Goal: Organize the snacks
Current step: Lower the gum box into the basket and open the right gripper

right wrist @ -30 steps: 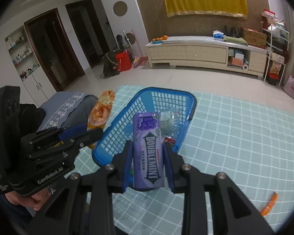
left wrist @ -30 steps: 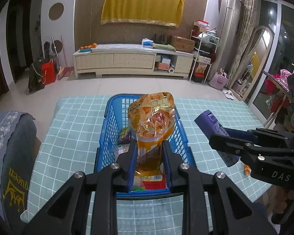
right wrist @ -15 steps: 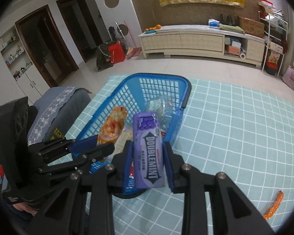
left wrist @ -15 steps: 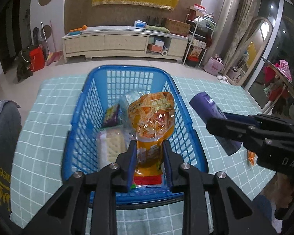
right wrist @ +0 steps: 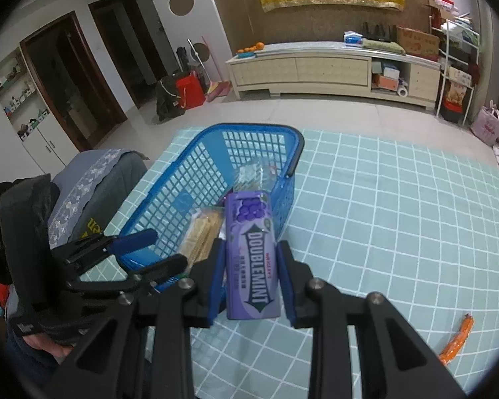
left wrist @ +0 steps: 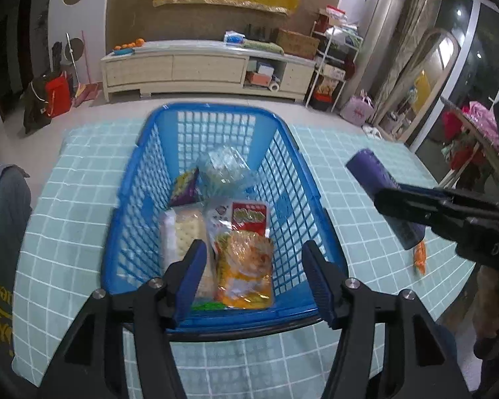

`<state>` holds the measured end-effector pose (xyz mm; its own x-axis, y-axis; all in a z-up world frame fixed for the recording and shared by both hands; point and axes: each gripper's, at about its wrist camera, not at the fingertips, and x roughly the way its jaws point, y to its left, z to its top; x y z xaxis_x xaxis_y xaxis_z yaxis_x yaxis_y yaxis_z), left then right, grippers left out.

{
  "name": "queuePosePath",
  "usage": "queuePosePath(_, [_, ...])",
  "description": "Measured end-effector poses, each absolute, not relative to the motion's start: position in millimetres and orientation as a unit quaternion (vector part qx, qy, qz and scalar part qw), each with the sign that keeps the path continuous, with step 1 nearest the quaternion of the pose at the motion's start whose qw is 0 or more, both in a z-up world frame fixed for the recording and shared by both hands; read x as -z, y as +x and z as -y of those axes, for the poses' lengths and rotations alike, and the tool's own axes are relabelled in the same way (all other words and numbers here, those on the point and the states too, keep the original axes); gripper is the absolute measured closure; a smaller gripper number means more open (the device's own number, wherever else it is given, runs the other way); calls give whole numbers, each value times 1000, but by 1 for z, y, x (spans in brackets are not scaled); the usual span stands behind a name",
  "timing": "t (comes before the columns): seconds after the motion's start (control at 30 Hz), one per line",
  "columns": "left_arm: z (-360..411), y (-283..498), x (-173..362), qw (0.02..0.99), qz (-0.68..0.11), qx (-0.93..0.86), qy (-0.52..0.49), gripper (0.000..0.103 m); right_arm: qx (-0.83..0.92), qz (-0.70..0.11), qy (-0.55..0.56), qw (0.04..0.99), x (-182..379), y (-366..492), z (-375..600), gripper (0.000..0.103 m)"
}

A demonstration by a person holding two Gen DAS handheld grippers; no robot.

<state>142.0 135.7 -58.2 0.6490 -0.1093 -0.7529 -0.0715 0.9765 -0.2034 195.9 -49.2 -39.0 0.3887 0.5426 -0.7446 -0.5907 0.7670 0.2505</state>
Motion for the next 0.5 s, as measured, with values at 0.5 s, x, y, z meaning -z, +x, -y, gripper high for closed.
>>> queuePosePath(0.5, [-190, 105, 30, 916, -383, -63, -98, 41, -386, -433, -74, 811, 35, 179, -16, 68])
